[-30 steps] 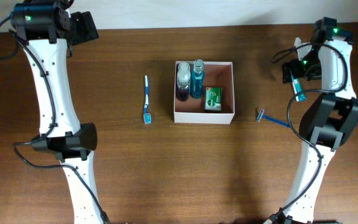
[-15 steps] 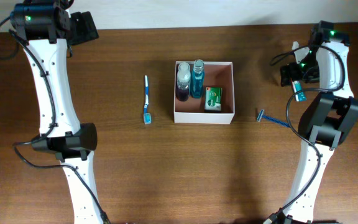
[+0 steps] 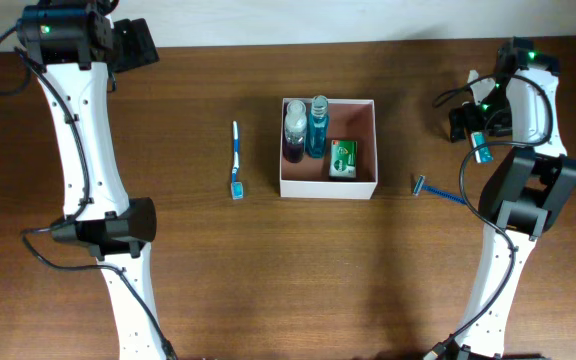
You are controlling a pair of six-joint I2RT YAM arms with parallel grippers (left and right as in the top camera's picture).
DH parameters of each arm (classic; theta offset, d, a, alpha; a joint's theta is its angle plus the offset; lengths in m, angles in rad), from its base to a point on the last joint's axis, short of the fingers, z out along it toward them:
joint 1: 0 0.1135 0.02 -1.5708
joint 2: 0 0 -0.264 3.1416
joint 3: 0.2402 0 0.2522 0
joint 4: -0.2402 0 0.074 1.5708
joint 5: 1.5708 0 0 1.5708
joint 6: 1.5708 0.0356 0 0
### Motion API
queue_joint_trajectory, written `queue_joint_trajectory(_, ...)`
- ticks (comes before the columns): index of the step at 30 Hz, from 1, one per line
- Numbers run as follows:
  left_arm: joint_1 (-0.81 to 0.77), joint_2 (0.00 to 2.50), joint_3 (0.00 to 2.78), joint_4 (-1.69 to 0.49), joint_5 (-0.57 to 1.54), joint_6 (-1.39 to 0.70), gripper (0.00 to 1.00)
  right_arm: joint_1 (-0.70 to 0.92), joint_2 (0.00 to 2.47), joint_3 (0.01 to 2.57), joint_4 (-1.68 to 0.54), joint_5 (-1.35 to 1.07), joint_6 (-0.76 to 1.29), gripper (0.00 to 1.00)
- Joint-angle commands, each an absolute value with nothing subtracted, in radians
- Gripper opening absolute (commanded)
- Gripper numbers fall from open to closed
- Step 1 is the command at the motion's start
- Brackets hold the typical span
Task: Pack container
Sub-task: 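Move the right gripper over the Colgate toothpaste tube, then lower the right gripper and close it on the toothpaste tube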
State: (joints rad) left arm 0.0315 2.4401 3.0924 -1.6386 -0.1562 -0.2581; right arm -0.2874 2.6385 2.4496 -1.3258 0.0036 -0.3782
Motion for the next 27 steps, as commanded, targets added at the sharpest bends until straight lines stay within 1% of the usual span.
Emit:
queue_joint_trajectory(1,0.036,2.408,3.091,-1.64,-0.153,-0.268,0.99,-0.281,2.657,2.444,-1.323,0.012,-0.385,0.99)
queue_joint_trajectory(11,0.036,2.408,3.091,-1.64,-0.153,-0.268,0.99,-0.281,2.657,2.444,-1.328,0.012,-0.385,1.0)
queue_joint_trajectory(13,0.036,2.408,3.091,-1.64,-0.153,-0.268,0.99,-0.281,2.657,2.444,-1.331,0.012,-0.385,0.96)
queue_joint_trajectory(19,0.036,2.408,3.091,-1.64,-0.153,-0.268,0.99,-0.281,2.657,2.444,-1.327,0.012,-0.385,0.95)
queue_joint_trajectory(22,0.036,2.408,3.091,-1.64,-0.153,-0.268,0.99,-0.281,2.657,2.444,-1.325,0.012,-0.385,0.91)
queue_joint_trajectory(27,0.036,2.408,3.091,-1.64,-0.153,-0.268,0.99,-0.281,2.657,2.444,-1.319,0.012,-0.385,0.91)
